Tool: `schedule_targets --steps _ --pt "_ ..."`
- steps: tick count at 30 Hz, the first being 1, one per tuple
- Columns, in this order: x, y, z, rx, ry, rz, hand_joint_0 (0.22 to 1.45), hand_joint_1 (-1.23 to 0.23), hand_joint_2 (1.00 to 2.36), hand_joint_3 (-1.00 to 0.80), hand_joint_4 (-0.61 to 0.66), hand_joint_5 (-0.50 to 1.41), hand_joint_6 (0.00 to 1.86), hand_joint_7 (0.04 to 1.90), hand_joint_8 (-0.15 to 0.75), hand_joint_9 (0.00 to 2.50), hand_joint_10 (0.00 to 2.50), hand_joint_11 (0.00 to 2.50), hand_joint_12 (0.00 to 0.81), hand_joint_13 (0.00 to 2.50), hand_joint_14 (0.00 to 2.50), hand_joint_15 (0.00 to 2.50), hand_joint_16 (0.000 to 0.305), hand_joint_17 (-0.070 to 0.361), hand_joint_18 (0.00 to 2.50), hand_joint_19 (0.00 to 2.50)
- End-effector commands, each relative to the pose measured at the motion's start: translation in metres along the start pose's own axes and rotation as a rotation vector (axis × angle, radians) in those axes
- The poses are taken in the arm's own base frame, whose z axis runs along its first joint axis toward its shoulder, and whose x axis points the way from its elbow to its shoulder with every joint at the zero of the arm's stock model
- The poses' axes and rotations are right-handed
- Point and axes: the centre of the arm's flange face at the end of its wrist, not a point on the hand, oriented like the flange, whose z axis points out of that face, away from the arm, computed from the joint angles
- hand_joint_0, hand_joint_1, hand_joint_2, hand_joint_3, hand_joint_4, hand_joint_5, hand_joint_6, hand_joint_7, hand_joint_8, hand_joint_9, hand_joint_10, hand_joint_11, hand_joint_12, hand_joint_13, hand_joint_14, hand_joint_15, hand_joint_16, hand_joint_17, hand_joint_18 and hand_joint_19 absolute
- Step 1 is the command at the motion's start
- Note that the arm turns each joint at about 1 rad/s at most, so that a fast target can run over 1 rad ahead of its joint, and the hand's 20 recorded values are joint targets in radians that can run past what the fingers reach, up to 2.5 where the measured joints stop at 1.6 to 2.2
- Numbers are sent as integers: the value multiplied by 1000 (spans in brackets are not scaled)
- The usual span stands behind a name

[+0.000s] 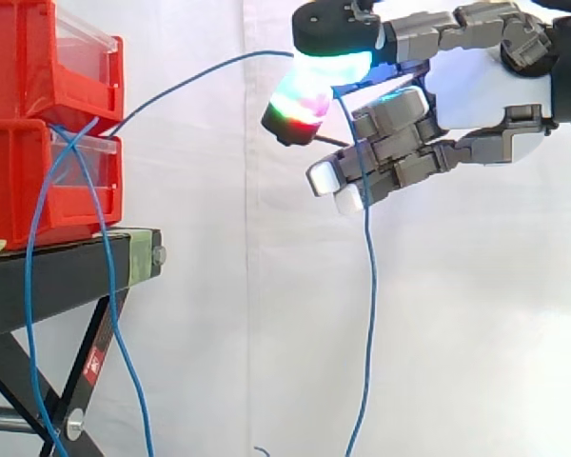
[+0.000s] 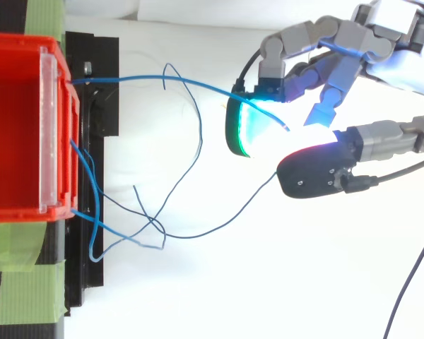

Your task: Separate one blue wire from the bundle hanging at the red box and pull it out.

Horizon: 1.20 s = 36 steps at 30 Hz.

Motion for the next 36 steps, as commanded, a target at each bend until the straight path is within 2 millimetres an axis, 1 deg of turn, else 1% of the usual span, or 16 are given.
schedule_targets --steps 1,6,10,11,12,14,15,19,21,24,30,36 --pt "0 0 0 0 0 0 609 -743 1004 273 -122 -92 860 1286 349 1373 8 1573 446 801 23 807 60 135 628 553" --pt "0 0 0 0 0 0 610 -745 1004 271 -125 -92 860 1285 345 1354 9 1563 445 775 23 797 60 135 609 554" --pt "0 0 0 0 0 -2 610 -744 1004 265 -125 -92 859 1282 343 1268 8 1522 439 742 23 800 60 134 582 558" --pt "0 0 0 2 -2 -2 610 -744 1004 263 -128 -92 858 1284 347 1229 8 1487 440 731 22 795 60 134 580 552" --pt "0 0 0 4 -2 -3 609 -743 1004 260 -133 -93 857 1283 348 1127 11 1385 433 689 23 780 60 134 560 555" --pt "-1 -1 -2 17 4 -7 608 -743 1004 258 -141 -93 856 1275 341 1056 12 1303 430 658 20 762 59 133 534 550" --pt "0 -2 -2 20 6 -11 608 -742 1003 256 -152 -93 854 1270 333 967 13 1206 434 617 22 740 59 133 498 539" --pt "-1 -2 -3 25 6 -11 606 -746 1004 252 -180 -93 845 1260 315 827 15 1020 426 496 20 650 59 134 368 506" --pt "-1 -5 -6 54 15 -20 605 -754 1003 244 -197 -92 842 1245 298 760 15 935 426 443 17 617 59 132 305 471" --pt "-2 -10 -11 99 27 -37 602 -757 1005 247 -197 -91 838 1252 289 707 17 876 419 387 18 588 59 132 247 450" --pt "-4 -19 -23 204 12 -50 601 -765 1005 235 -192 -92 834 1266 288 688 16 871 416 372 18 585 58 131 217 440" --pt "5 -17 -26 214 16 -40 599 -767 1007 229 -189 -93 832 1267 288 697 16 866 413 369 18 581 58 131 215 430"
